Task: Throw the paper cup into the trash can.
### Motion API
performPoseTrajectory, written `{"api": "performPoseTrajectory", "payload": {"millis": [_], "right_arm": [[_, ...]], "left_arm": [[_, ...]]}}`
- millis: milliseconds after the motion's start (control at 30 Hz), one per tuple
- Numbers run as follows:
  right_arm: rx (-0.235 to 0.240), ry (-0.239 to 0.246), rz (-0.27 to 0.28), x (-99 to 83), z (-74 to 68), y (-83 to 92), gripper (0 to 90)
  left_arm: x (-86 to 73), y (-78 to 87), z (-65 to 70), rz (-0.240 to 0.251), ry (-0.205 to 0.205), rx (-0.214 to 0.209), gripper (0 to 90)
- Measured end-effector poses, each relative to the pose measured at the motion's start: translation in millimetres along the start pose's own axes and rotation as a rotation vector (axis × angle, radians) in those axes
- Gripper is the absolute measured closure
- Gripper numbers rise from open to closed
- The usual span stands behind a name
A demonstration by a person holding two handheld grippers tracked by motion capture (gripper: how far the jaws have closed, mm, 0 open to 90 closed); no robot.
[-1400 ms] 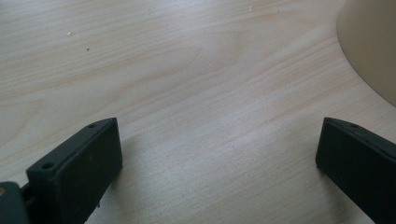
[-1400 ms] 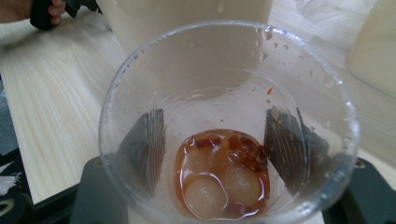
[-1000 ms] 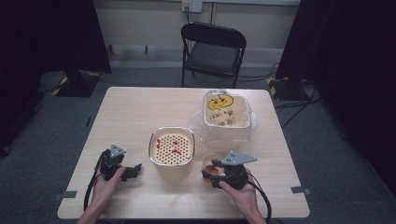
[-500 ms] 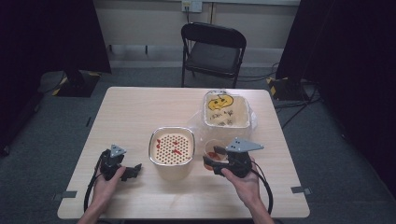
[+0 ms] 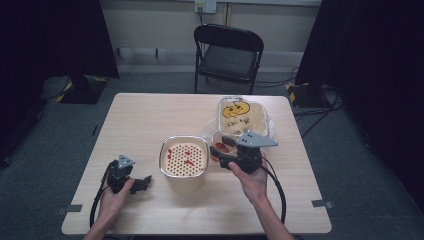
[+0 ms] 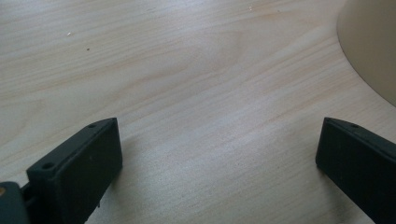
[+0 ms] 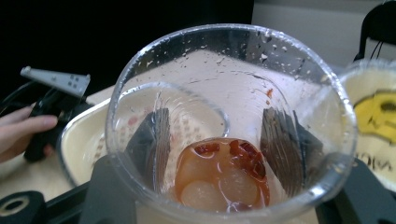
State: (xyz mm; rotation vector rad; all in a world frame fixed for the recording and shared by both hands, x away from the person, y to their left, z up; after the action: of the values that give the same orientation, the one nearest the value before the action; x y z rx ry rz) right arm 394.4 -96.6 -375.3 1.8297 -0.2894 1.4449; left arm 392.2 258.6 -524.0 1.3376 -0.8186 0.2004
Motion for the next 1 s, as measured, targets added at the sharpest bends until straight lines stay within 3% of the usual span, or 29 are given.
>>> {"api": "performPoseTrajectory", "payload": {"millis": [233,400,500,567,733,1000], "right_arm": [[-0.063,0.033,0.073,18.6,6.0,-14.8,44.4],[-0.121,0.099,0.065,30.3,9.6,-28.4,45.2],[-0.176,0.190,0.039,38.4,7.7,-35.7,45.7],[-0.188,0.235,0.021,43.8,7.4,-39.7,45.9],[-0.285,0.409,-0.035,50.6,3.8,-47.5,46.5],[-0.355,0.610,-0.120,48.9,-8.6,-59.1,47.3]], "left_arm": [[0.0,0.0,0.0,0.000,0.000,0.000,0.0],[0.0,0.0,0.0,0.000,0.001,0.000,0.0],[0.1,0.1,-0.2,-0.002,-0.002,0.001,0.0],[0.1,0.0,0.0,0.000,0.000,0.001,0.0],[0.1,0.0,0.0,0.000,0.000,0.000,0.0],[0.1,0.0,-0.1,0.000,-0.001,0.001,0.0]]}}
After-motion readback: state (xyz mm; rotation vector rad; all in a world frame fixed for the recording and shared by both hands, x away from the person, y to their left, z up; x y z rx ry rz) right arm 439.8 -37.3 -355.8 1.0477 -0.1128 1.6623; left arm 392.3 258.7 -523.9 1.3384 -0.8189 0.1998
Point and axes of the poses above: each handheld gripper's, and its own axes: y roughly backward along the jaws, x roughly out of its top, z roughly to its right, the point moved 3 cm from there along -y, roughly forward along the jaws, and after that the axes turned 7 degrees about -z, right-handed, at the moved point
